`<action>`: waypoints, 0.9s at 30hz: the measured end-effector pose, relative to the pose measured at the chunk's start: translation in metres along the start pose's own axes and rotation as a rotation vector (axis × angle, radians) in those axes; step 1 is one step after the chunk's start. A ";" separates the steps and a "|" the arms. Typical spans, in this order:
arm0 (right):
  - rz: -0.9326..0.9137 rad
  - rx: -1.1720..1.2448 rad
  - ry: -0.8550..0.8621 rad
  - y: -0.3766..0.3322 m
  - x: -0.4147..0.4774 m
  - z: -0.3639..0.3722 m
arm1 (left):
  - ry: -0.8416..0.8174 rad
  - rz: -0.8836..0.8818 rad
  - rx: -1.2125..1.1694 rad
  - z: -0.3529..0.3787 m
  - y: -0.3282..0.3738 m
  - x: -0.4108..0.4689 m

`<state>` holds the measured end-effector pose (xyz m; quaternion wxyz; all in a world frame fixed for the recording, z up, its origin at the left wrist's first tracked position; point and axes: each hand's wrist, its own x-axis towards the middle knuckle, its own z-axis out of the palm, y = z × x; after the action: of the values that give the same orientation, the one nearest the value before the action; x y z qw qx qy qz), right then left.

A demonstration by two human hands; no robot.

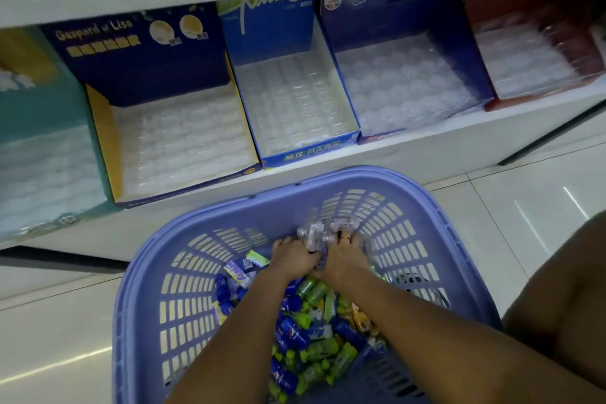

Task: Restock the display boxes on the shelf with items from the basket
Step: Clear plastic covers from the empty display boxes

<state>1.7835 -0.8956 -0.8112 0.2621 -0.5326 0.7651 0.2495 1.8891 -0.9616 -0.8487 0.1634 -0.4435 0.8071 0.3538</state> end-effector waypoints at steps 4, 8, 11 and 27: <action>0.038 0.104 -0.030 0.013 0.007 -0.016 | -0.011 0.008 -0.017 0.000 0.009 0.002; 0.030 0.192 -0.033 0.014 0.011 -0.008 | -0.021 0.017 -0.154 0.006 0.020 0.005; -0.075 0.177 -0.105 0.017 0.019 -0.012 | -0.125 -0.004 -0.198 0.003 0.023 0.007; -0.387 0.816 -0.574 -0.005 -0.033 -0.006 | -0.305 -0.112 0.105 -0.044 -0.004 -0.079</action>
<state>1.7975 -0.8783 -0.7855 0.6877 -0.4291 0.5855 0.0142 1.9380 -0.9474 -0.7741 0.3264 -0.4197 0.7644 0.3646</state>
